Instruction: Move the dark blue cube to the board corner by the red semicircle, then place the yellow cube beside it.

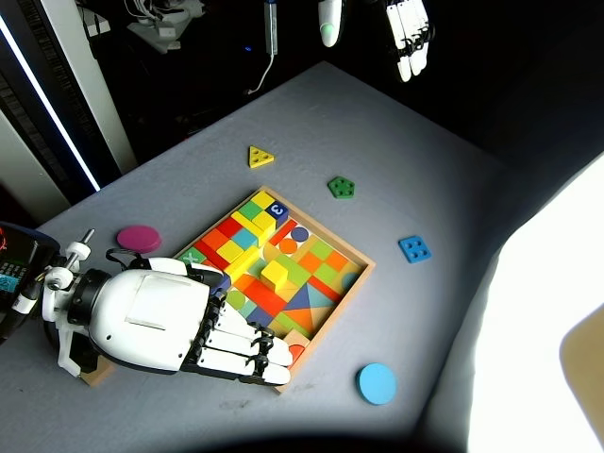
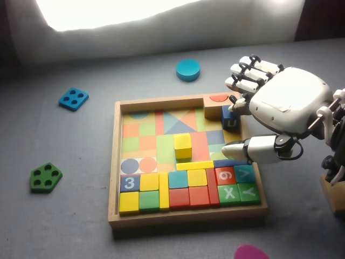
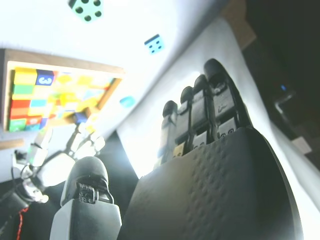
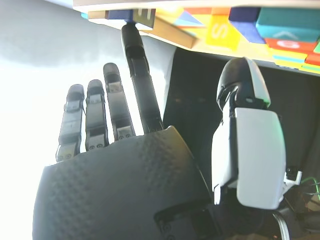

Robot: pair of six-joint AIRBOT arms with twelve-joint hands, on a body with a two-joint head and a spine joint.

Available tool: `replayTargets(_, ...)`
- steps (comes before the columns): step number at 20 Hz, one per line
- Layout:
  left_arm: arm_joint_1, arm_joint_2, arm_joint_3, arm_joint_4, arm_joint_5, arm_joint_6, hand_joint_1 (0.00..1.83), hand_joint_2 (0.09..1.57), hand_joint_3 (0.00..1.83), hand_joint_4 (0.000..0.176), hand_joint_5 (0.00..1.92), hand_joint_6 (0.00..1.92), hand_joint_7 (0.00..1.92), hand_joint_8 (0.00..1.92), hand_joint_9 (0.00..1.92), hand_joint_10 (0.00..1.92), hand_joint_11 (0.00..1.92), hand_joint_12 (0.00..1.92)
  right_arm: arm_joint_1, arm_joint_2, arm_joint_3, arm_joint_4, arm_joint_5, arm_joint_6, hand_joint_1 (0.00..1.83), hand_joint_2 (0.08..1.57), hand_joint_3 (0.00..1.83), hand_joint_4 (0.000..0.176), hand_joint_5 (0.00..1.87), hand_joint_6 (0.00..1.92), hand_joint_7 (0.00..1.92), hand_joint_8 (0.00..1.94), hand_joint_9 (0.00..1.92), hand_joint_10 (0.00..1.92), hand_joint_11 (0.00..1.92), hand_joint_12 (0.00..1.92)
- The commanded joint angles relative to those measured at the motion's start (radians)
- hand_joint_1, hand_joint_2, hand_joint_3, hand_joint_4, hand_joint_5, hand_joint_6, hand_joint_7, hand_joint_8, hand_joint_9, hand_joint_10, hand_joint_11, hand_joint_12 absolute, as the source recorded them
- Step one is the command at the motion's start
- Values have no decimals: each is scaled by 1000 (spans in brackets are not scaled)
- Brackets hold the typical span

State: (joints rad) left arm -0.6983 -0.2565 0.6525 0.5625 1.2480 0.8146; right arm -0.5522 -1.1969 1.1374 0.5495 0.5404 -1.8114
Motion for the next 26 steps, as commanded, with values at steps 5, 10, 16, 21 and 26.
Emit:
replayTargets(5,-11,0,0,23,-84,0,37,1136,0,61,46,0,60,1,53,3,0,395,20,15,8,-14,100,-44,0,1080,0,11,716,5,223,25,0,0,0,0)
replayTargets(10,-11,0,0,23,-84,0,35,1137,0,59,50,4,60,2,53,2,0,364,53,18,4,-14,141,-35,0,1085,2,14,705,4,192,17,0,0,0,0)
replayTargets(16,-11,0,1,23,-84,0,47,1138,2,58,67,2,65,2,52,2,0,365,141,63,-83,-37,187,26,0,1082,0,11,713,6,194,12,0,0,0,0)
replayTargets(21,-11,0,1,23,-84,0,28,1145,3,58,65,1,71,0,57,0,0,380,140,66,-135,-62,154,114,0,1084,1,6,708,3,189,7,0,0,0,0)
replayTargets(26,-13,0,1,23,-84,0,23,1150,2,56,64,1,67,2,57,3,0,374,139,47,-145,-67,80,170,0,1082,0,13,713,5,158,1,0,0,0,0)
